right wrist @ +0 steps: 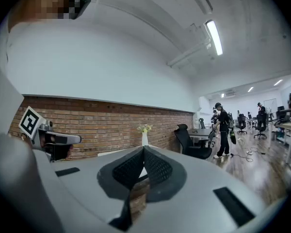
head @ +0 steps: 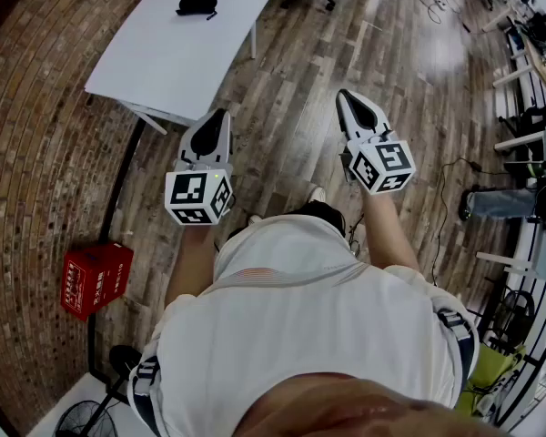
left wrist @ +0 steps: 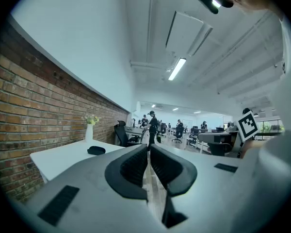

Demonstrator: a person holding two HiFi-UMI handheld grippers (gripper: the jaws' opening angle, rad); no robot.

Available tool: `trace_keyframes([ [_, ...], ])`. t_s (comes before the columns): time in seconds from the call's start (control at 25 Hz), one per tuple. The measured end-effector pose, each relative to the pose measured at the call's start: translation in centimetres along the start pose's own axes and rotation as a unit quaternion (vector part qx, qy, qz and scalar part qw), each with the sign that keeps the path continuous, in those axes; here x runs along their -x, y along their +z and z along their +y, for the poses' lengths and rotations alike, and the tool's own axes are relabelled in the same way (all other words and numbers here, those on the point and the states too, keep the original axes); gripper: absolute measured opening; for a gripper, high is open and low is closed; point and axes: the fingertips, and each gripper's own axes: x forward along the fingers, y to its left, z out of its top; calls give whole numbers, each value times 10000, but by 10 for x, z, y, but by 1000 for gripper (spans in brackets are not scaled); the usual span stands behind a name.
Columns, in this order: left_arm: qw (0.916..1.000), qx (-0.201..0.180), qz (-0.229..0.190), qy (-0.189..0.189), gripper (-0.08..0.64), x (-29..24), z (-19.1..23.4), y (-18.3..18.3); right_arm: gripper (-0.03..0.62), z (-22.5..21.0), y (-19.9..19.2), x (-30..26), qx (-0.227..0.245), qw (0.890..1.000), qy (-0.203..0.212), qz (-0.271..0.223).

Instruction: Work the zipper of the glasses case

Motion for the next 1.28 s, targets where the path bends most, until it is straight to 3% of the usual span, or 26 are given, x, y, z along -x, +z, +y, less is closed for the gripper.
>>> trace_keyframes([
  [0.92,9997,138,101,-168,29,6,3,-11,52,9,-9,5,22,9999,-125,68],
  [1.28,9987,339,325,-188,29,-30,7,-30,52,-19,-33,-10,-146,9992,-136,340],
])
